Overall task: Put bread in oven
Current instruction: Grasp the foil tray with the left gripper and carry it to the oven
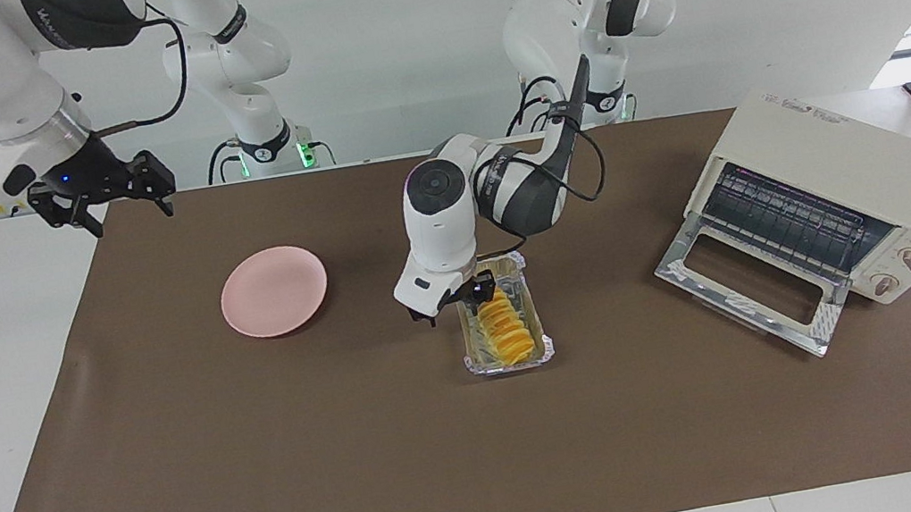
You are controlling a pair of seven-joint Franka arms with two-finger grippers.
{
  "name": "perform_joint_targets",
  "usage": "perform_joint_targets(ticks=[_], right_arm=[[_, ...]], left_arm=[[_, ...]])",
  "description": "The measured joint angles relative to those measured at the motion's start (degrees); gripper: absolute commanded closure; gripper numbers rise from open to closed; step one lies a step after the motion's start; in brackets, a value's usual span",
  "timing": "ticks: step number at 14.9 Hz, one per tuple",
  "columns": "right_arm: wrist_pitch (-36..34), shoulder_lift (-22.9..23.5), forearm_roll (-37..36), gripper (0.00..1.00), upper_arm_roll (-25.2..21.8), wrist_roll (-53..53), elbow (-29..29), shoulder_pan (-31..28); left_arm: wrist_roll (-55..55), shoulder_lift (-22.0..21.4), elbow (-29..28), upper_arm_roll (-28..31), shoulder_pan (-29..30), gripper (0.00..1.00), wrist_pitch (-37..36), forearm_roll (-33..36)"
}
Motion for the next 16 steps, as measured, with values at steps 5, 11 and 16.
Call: perform_joint_targets(ticks=[5, 11, 16], right_arm=[[0.0, -0.6, 0.0, 0.0, 0.3, 2.3, -0.9, -1.8], [0.1, -0.6, 0.0, 0.0, 0.4, 2.5, -0.9, -2.1], [2.4, -0.6, 0.0, 0.0, 0.3, 2.5, -0.9, -2.2]], left_arm=[[-0.1, 0.0, -2.9, 0.7, 0.2, 0.72, 1.2, 0.0], [-1.5, -0.6, -6.3, 0.5, 0.0, 1.0, 3.1, 0.1], [-4.9, -4.3, -4.2, 1.9, 0.5, 1.0, -3.4, 0.1]])
